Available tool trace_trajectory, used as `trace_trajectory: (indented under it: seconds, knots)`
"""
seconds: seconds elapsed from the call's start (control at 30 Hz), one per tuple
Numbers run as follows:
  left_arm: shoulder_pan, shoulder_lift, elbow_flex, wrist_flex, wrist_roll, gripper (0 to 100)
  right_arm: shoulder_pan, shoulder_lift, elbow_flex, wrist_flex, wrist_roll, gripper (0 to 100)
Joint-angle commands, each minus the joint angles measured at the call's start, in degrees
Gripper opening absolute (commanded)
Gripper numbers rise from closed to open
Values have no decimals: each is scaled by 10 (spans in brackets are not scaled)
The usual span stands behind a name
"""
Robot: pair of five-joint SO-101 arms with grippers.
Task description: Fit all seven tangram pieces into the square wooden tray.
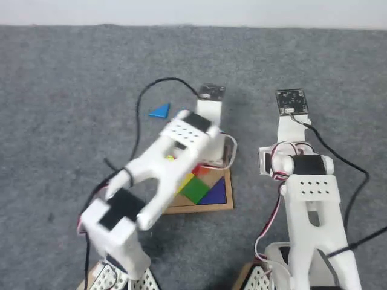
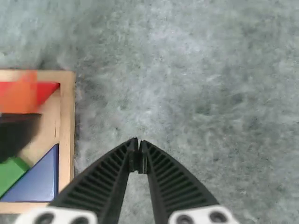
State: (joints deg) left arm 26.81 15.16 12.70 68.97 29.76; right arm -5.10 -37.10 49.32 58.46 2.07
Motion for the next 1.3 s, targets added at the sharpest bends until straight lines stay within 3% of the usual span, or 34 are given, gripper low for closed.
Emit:
trace_trajectory:
  seconds: [0.0,0.23,0.87,1.1,1.27]
  knots:
    - [14,91,-107,18,76,28,10,-14,-7,-15,-9,9]
    - [4,167,-208,99,156,29,10,-15,-7,-15,-8,9]
    - [14,164,-211,157,154,32,6,-16,-7,-15,-4,9]
    - [29,168,-211,160,155,164,6,-17,-7,-15,-4,9]
    - [26,164,-211,160,155,194,6,-18,-7,-15,10,9]
